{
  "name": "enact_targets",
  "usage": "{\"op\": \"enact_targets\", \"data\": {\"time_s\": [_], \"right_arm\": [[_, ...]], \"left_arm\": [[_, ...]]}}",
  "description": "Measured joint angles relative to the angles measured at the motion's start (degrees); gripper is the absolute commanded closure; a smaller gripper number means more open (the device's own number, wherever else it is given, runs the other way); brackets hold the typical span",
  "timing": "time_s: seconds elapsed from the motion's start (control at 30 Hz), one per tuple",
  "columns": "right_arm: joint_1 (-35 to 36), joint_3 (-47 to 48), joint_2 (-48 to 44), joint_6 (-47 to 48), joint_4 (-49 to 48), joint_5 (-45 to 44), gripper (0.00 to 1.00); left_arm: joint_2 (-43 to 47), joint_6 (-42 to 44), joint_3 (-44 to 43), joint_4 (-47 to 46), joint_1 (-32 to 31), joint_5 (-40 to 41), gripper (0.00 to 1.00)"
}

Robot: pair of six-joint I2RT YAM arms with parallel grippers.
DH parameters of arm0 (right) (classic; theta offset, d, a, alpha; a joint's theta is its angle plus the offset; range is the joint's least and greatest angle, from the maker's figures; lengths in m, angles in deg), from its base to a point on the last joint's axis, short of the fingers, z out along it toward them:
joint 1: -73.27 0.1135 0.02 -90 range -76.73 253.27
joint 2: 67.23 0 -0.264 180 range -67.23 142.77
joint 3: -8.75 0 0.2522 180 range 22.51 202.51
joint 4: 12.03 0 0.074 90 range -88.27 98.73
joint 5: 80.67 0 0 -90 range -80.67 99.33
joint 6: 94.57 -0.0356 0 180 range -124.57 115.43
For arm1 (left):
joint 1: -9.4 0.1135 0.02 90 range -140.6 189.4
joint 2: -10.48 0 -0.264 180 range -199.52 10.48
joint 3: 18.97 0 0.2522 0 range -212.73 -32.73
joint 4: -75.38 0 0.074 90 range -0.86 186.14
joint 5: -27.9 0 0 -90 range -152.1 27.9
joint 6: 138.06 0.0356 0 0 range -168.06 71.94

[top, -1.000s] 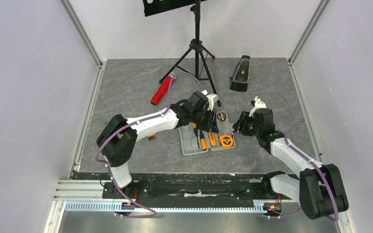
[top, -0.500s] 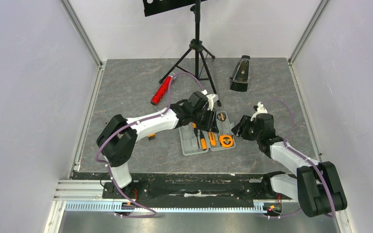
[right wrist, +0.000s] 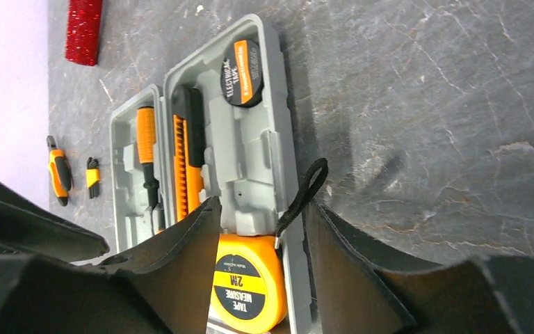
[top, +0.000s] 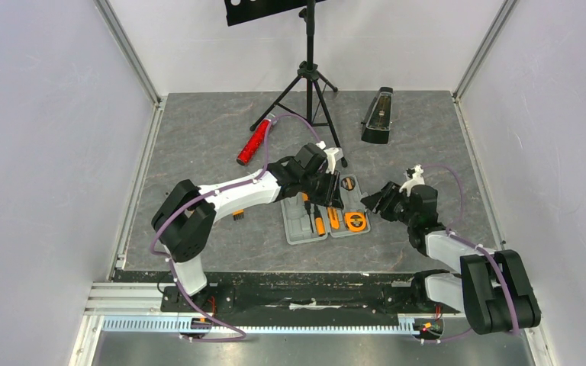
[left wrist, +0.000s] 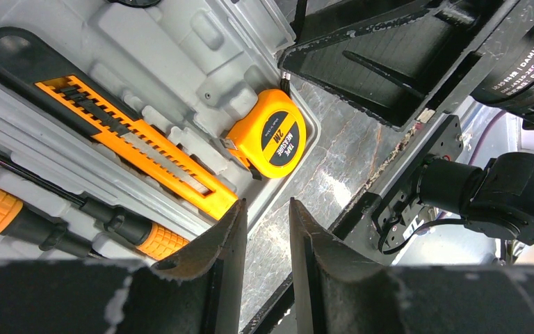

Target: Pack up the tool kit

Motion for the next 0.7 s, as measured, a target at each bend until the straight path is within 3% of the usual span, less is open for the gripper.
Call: {"op": "enact_targets", "data": {"time_s": [0.17, 0.4, 0.7], "right_arm": [[-0.7, -0.8, 0.0, -1.0, -4.4, 2.0, 0.56], [-1.2, -1.6, 0.2, -1.6, -7.3, 3.2, 0.75], [-1.2, -1.6, 0.4, -1.5, -8.8, 4.9, 0.79]], "left_arm": [[0.0, 0.0, 0.0, 0.0, 0.0, 0.0, 0.65], [0.0, 0.0, 0.0, 0.0, 0.0, 0.0, 0.65], [0.0, 0.0, 0.0, 0.0, 0.0, 0.0, 0.65]]}}
